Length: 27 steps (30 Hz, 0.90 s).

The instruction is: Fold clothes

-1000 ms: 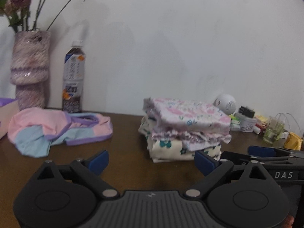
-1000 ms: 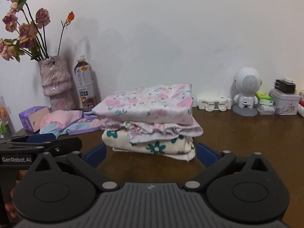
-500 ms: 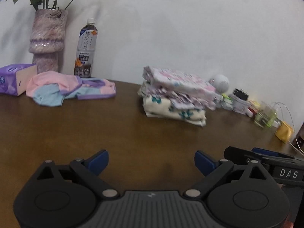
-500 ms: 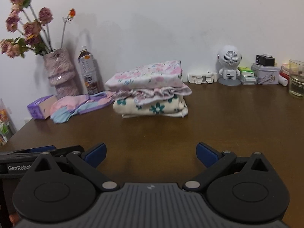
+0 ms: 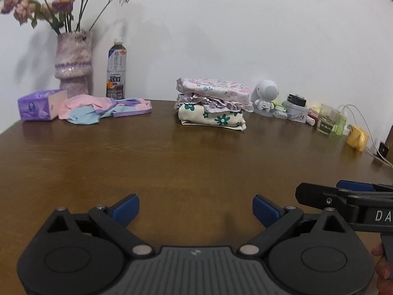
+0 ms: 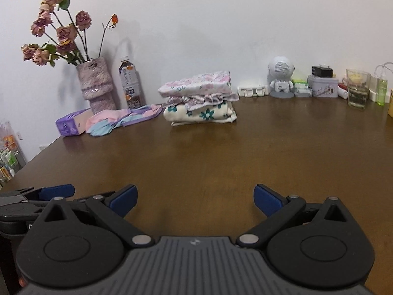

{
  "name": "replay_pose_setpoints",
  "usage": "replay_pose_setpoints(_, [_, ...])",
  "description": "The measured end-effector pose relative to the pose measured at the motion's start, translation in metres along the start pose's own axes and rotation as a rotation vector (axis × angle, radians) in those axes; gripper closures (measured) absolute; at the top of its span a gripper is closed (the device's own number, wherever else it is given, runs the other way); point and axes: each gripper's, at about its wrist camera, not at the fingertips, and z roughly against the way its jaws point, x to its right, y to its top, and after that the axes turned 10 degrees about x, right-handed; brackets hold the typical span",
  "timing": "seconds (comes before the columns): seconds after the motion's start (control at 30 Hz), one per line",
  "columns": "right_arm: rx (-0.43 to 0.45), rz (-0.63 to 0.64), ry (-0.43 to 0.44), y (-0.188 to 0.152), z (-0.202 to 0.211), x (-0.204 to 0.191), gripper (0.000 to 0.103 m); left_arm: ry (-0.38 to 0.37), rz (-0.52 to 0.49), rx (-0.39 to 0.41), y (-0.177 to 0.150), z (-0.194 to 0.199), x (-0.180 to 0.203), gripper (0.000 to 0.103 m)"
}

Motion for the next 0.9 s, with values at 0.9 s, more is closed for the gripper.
replay_pose_setpoints(0.9, [-0.009, 0.021, -0.038, -0.064, 0.091, -0.02, 0.0, 0.036, -0.026, -0.101, -0.05, 0.078, 0.01, 0.007])
